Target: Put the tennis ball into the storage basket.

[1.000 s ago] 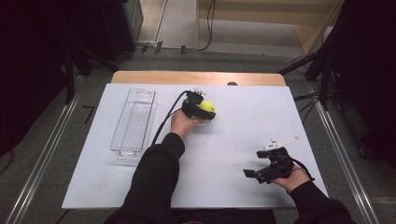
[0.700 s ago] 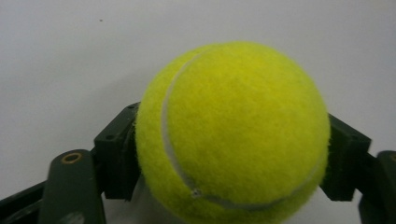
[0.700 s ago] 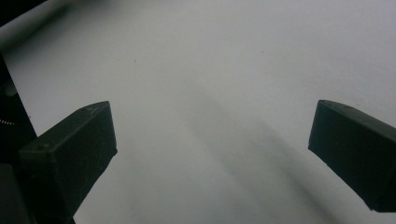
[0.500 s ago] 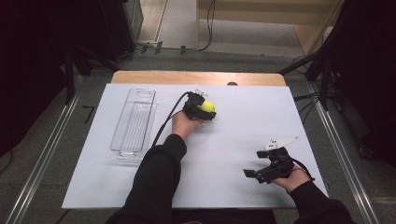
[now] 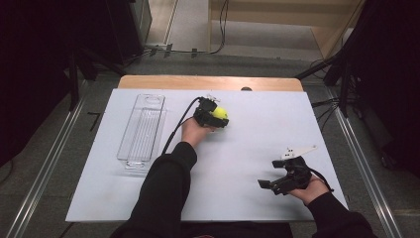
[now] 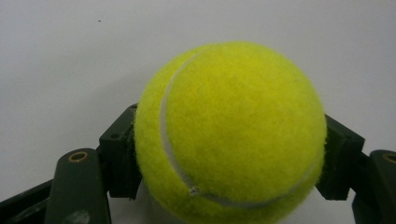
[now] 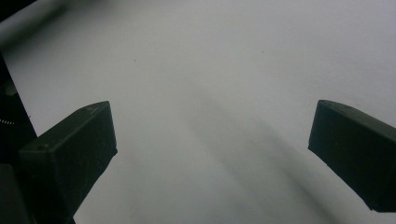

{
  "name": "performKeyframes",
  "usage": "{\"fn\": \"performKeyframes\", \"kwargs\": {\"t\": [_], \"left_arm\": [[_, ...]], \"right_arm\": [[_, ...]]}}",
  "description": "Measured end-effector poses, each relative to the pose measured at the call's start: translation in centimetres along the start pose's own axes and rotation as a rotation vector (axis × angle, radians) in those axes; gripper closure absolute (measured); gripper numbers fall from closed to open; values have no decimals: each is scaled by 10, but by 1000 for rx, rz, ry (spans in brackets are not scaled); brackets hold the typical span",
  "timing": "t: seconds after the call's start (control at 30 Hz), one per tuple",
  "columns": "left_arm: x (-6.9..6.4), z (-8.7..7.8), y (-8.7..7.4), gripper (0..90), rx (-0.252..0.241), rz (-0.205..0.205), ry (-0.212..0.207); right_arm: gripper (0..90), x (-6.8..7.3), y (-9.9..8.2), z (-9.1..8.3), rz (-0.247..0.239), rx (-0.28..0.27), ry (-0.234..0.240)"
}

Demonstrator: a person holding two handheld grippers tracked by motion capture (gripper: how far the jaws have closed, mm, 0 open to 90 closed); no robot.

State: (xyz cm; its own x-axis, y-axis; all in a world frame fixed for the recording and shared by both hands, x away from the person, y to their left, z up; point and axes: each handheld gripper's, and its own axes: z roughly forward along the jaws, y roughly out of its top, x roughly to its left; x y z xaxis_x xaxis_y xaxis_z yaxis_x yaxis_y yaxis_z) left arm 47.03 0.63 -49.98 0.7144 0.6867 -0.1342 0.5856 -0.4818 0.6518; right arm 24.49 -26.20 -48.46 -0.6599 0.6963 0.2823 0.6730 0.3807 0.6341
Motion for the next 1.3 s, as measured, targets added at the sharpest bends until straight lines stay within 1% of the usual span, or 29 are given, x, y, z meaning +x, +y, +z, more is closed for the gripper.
{"fn": "performKeyframes", "kwargs": {"t": [0.1, 0.33, 0.4, 0.43, 0.53, 0.7, 0.83, 0.93, 0.97, 1.0, 1.07, 1.2, 1.23, 1.3], "left_arm": [[1, -4, 2, 271, -14, -14, -11], [2, -13, 5, 270, -22, -30, -23], [2, -17, 7, 270, -22, -24, -18], [2, -18, 8, 270, -26, -30, -19], [3, -21, 9, 270, -26, -33, -23], [4, -28, 11, 270, -19, -25, -27], [3, -32, 12, 270, -24, -22, -35], [1, -35, 14, 270, -26, -16, -38], [0, -38, 15, 270, -27, -8, -49], [0, -38, 15, 270, -27, -8, -49], [-2, -41, 15, 270, -27, 9, -61], [-6, -46, 16, 270, -27, 18, -75], [-8, -49, 16, 270, -22, 25, -77], [-9, -50, 16, 270, -21, 23, -76]], "right_arm": [[0, 0, 0, 0, 2, 1, 0], [0, 0, 0, 0, 4, 0, -1], [0, 0, 0, 0, 3, 1, -3], [0, 0, 0, 0, 3, 1, -2], [0, 0, 0, 0, 2, 0, -2], [0, 0, 0, 0, 3, 2, -3], [0, 0, 0, 1, 3, 3, -3], [0, 0, 0, 1, 2, 2, -3], [0, 0, 0, 1, 2, 3, -3], [0, 0, 0, 1, 2, 2, -4], [0, 0, 0, 0, 3, 3, -4], [0, 0, 0, 0, 5, 3, -5], [0, 0, 0, 0, 3, 3, -4], [0, 0, 0, 0, 3, 3, -4]]}}
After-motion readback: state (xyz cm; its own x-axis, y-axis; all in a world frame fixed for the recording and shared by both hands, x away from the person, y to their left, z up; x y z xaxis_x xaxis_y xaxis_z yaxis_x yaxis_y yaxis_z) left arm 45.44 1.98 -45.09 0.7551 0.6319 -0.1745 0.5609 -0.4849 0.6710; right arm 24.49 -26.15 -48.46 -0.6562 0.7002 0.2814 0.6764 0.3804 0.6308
